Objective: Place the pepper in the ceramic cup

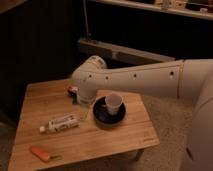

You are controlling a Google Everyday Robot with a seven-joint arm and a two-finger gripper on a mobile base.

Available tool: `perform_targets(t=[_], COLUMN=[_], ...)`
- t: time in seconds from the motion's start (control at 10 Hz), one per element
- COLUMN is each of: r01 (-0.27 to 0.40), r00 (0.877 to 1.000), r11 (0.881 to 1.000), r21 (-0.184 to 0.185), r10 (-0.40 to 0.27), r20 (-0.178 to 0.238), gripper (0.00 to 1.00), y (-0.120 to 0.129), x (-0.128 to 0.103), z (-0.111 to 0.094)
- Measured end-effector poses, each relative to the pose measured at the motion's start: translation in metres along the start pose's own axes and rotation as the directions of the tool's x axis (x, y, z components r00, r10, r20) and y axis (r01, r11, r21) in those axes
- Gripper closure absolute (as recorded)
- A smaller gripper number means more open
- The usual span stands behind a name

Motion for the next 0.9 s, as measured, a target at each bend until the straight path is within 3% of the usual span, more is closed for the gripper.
perform_targets(t=[0.3,0.4,0.5,0.6,0.8,0.9], r01=[0.003,0.018,0.042,0.057,0.099,0.131], r00=[1.000,1.000,0.998,0.996,0.990,0.987], r11=[1.000,0.999,0.994,0.989,0.960,0.948], r21=[-0.007,-0.032,-0.097,-0.136,-0.262,-0.290], r10=[-0.003,-0.018,-0.037,-0.047,-0.069,-0.098], r20=[-0.001,0.016,0.051,0.076,0.122,0.127], gripper=[0.20,0.20,0.20,0.20,0.20,0.20], y=[0.000,0.001,0.001,0.001,0.008,0.021], x=[0.000,-0.002,-0.003,-0.007,-0.019,-0.031], z=[0.001,0.001,0.001,0.002,0.012,0.018])
